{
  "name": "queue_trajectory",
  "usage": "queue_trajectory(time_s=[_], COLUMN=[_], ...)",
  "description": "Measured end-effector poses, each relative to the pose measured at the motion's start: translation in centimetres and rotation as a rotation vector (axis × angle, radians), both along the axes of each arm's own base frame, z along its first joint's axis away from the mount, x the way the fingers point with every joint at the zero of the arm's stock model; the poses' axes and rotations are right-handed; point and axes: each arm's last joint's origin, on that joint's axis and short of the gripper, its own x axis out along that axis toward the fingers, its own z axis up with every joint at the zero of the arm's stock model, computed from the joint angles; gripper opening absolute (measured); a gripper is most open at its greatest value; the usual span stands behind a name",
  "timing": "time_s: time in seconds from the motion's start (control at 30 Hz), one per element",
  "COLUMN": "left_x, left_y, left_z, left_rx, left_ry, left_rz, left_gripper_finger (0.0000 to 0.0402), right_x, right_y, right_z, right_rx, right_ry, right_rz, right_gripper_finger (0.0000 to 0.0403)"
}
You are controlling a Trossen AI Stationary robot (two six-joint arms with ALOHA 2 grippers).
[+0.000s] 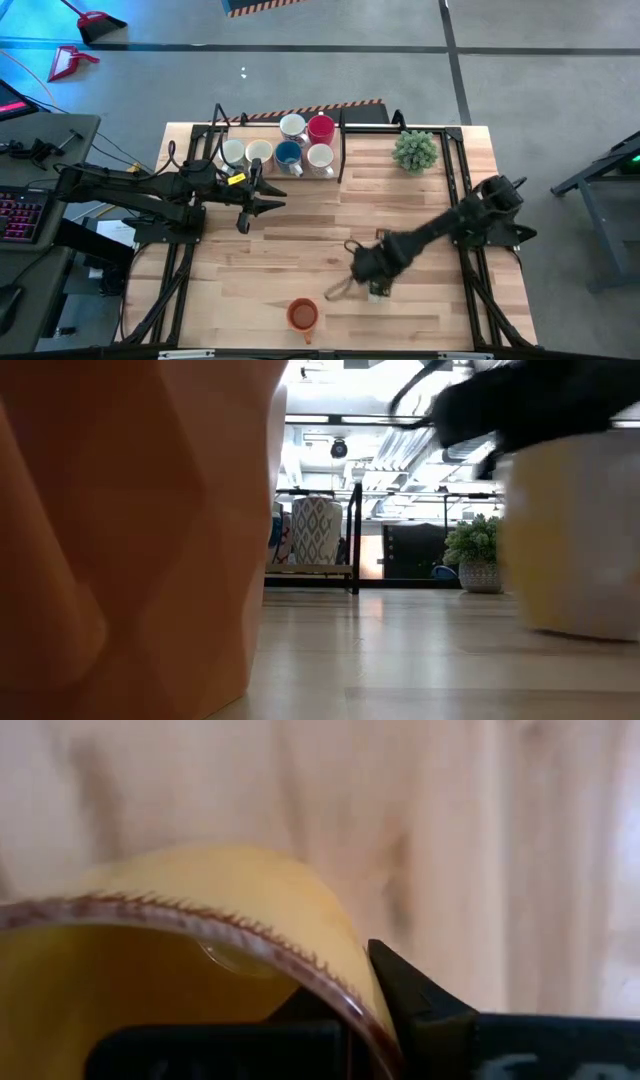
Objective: Place coffee mugs
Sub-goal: Put the yellow mug on the shelf
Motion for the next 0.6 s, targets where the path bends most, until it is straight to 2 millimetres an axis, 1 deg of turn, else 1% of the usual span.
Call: queue_trajectory(time_s=[0.17,0.27,0.43,0.53,0.6], left_x=[0.0,0.0,0.0,0.0,0.0], left_y=[0.0,0.0,0.0,0.0,0.0], left_z=[-0.1,-0.2,-0.3,-0.3,-0.3], left_rx=[0.0,-0.001,-0.002,-0.018,-0.021], left_ry=[0.01,0.025,0.03,0.031,0.031], left_rz=[0.0,0.0,0.0,0.001,0.001], left_gripper_finger=[0.0093,0.0093,0.0093,0.0093,0.0093], right_x=[2.5,4.0,6.1,6.7,7.0], right_y=[-4.0,-6.1,-9.3,-10.9,-11.6], right_z=[0.0,0.5,2.9,4.0,4.7], right_rx=[0.053,0.048,0.055,0.066,0.078], right_ry=[-0.084,-0.154,-0.271,-0.3,-0.312], right_rz=[-0.137,-0.21,-0.333,-0.412,-0.462], right_gripper_finger=[0.0,0.0,0.0,0.0,0.0])
